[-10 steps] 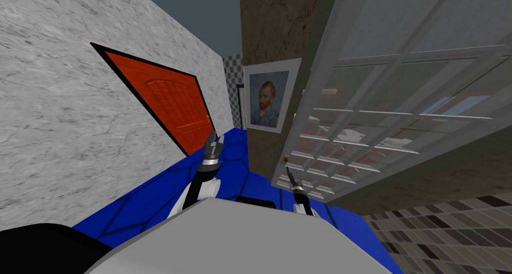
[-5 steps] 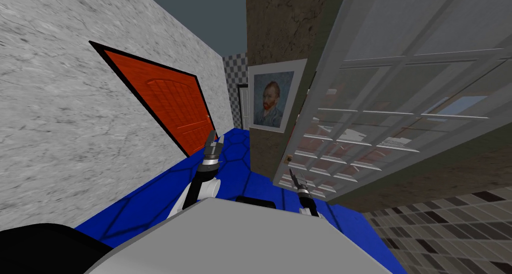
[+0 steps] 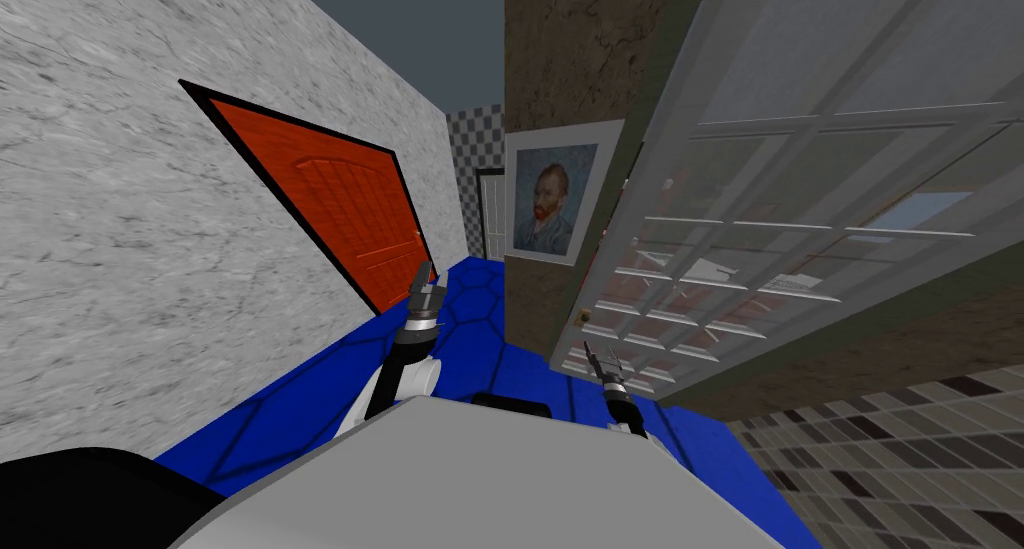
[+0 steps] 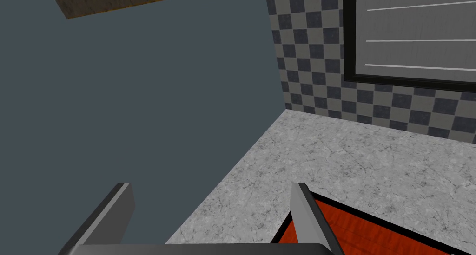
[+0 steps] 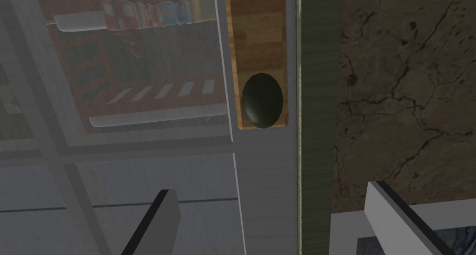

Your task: Push the door open

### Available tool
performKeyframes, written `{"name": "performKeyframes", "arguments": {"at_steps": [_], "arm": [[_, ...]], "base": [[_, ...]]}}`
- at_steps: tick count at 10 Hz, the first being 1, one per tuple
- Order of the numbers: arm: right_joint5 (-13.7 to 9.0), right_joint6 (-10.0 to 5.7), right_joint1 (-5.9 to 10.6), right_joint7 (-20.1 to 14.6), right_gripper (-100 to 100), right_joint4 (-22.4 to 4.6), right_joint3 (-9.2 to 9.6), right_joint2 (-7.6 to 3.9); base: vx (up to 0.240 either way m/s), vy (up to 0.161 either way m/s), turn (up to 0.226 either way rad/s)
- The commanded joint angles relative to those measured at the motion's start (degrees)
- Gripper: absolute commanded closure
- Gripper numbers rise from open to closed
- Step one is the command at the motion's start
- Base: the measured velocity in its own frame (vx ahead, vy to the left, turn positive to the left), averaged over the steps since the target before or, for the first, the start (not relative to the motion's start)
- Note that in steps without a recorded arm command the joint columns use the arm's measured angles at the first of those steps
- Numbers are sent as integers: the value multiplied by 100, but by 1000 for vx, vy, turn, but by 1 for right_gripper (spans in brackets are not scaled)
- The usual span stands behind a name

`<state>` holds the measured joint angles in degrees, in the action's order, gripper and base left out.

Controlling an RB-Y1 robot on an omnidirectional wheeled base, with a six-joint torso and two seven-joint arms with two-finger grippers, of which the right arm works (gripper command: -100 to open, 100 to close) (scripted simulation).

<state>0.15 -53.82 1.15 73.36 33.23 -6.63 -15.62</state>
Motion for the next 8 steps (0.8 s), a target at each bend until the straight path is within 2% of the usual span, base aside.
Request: {"name": "performKeyframes", "arguments": {"at_steps": [1,8], "arm": [[0,0,0,0,-100,0,0,0],[-55,50,94,134,-100,-62,-92,43]], "base": [[-11,38,-9],[184,-31,31]]}}
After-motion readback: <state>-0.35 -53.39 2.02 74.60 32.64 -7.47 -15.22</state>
